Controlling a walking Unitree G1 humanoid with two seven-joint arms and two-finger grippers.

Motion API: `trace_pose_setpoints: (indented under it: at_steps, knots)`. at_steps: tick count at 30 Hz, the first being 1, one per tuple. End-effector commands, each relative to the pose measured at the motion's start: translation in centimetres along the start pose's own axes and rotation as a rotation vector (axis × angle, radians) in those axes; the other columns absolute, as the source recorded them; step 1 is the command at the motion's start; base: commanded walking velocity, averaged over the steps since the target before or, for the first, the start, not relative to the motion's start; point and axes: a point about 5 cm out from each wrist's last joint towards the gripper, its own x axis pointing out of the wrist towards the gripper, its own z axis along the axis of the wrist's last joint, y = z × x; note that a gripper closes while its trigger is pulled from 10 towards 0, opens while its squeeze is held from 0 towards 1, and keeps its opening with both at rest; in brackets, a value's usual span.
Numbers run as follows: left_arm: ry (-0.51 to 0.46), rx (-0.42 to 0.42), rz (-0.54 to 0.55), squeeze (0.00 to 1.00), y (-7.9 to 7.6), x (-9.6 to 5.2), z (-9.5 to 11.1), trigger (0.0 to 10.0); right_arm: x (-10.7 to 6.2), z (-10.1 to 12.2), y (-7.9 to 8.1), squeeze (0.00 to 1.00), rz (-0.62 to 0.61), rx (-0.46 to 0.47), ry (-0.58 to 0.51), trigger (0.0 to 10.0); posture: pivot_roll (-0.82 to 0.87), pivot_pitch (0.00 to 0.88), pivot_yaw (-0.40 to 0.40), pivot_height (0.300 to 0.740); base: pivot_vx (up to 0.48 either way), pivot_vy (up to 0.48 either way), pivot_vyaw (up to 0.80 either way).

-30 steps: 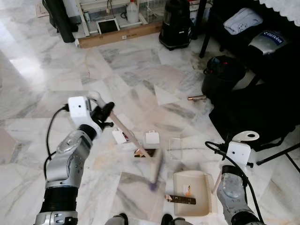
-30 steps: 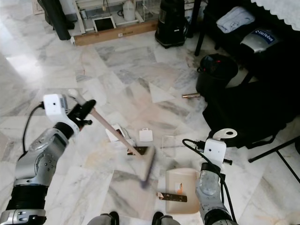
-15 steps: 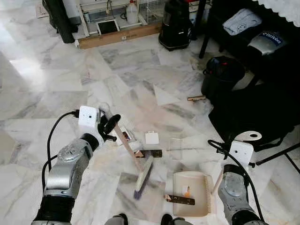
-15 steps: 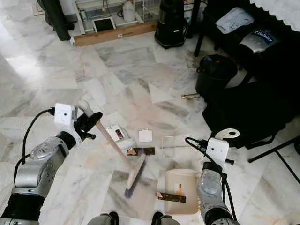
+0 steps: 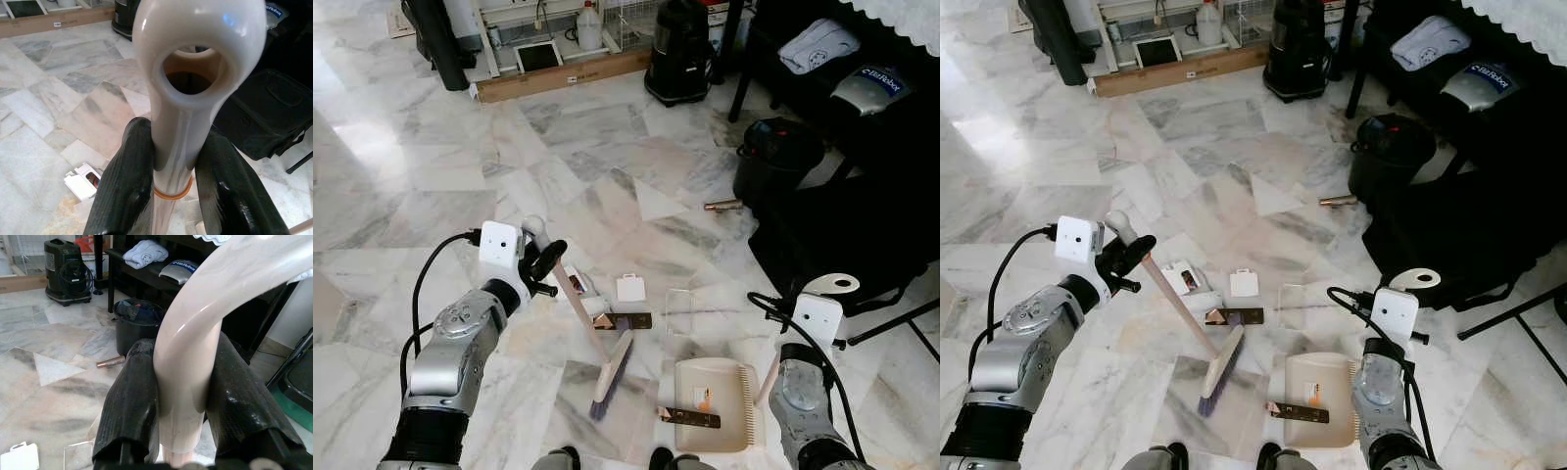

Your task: Sweep floor

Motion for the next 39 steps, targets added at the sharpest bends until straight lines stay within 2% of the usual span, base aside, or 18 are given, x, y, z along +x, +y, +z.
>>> trace_pose_setpoints:
  at_steps: [1, 2, 3, 4, 5, 6, 7, 9, 10, 13, 14, 23, 32, 34, 39]
  knots:
    - [0.003, 0.019, -0.007, 0.0, 0.0, -0.3, 0.1, 10.0, -1.0, -1.5, 0.1, 0.0, 0.018, -0.02, 0.083, 10.0, 0.29, 0.184, -0.018, 0.74, 0.0, 0.0, 0.0]
    - [0.022, 0.039, -0.019, 0.0, 0.2, -0.6, 0.0, 10.0, -1.0, -1.5, 0.1, 0.0, 0.018, -0.02, 0.084, 10.0, 0.29, 0.186, -0.018, 0.74, 0.0, 0.0, 0.0]
    - [0.045, 0.041, -0.043, 0.0, 0.6, -1.6, -0.7, 10.0, -1.0, -1.5, 0.1, 0.0, 0.018, -0.019, 0.085, 10.0, 0.3, 0.183, -0.017, 0.74, 0.0, 0.0, 0.0]
    - [0.032, 0.046, 0.004, 0.0, 1.4, -2.5, -1.4, 10.0, -1.0, -1.4, 0.3, 0.0, 0.018, -0.016, 0.086, 10.0, 0.3, 0.179, -0.015, 0.74, 0.0, 0.0, 0.0]
    - [-0.006, 0.041, 0.058, 0.0, 1.7, -2.6, -1.4, 10.0, -0.9, -1.4, 0.3, 0.0, 0.017, -0.014, 0.084, 10.0, 0.29, 0.177, -0.016, 0.74, 0.0, 0.0, 0.0]
    - [-0.006, 0.041, 0.058, 0.0, 1.7, -2.6, -1.4, 10.0, -0.9, -1.4, 0.3, 0.0, 0.017, -0.014, 0.084, 10.0, 0.29, 0.177, -0.016, 0.74, 0.0, 0.0, 0.0]
    - [-0.053, 0.047, 0.132, 0.0, 2.0, -2.4, -1.1, 10.0, -0.9, -1.3, 0.2, 0.0, 0.013, -0.004, 0.075, 10.0, 0.29, 0.172, -0.017, 0.74, 0.0, 0.0, 0.0]
    - [-0.084, 0.054, 0.183, 0.0, 2.2, -2.3, -0.9, 10.0, -0.7, -1.0, 0.2, 0.0, 0.006, 0.019, 0.066, 10.0, 0.29, 0.169, -0.017, 0.74, 0.0, 0.0, 0.0]
    - [-0.1, 0.058, 0.201, 0.0, 2.1, -2.2, -0.9, 10.0, -0.5, -0.8, 0.0, 0.0, -0.013, 0.065, 0.064, 10.0, 0.29, 0.163, -0.016, 0.74, 0.0, 0.0, 0.0]
    - [-0.11, 0.055, 0.205, 0.0, 2.1, -2.2, -0.9, 10.0, -0.4, -0.7, -0.2, 0.0, -0.032, 0.101, 0.065, 10.0, 0.29, 0.163, -0.016, 0.74, 0.0, 0.0, 0.0]
    - [-0.113, 0.058, 0.194, 0.0, 1.8, -2.0, -1.0, 10.0, -0.1, -0.5, -0.4, 0.0, -0.052, 0.14, 0.059, 10.0, 0.28, 0.153, -0.016, 0.74, 0.0, 0.0, 0.0]
    - [-0.149, 0.063, 0.213, 0.0, 1.7, -1.6, -0.8, 10.0, 0.7, 0.3, -1.0, 0.0, -0.093, 0.237, 0.034, 10.0, 0.27, 0.131, -0.032, 0.74, 0.0, 0.0, 0.0]
    - [-0.179, 0.049, 0.231, 0.0, 1.6, -0.7, -0.7, 10.0, 1.9, 1.4, -2.6, 0.0, -0.17, 0.407, -0.009, 10.0, 0.25, 0.101, -0.05, 0.74, 0.0, 0.0, 0.0]
    - [-0.194, 0.028, 0.242, 0.0, 1.7, -0.5, -0.5, 10.0, 2.3, 1.7, -3.0, 0.0, -0.196, 0.5, -0.019, 10.0, 0.25, 0.094, -0.054, 0.74, 0.0, 0.0, 0.0]
    - [-0.199, 0.028, 0.249, 0.0, 1.7, -0.2, -0.5, 10.0, 2.8, 2.4, -2.8, 0.0, -0.167, 0.563, -0.04, 10.0, 0.24, 0.087, -0.059, 0.74, 0.0, 0.0, 0.0]
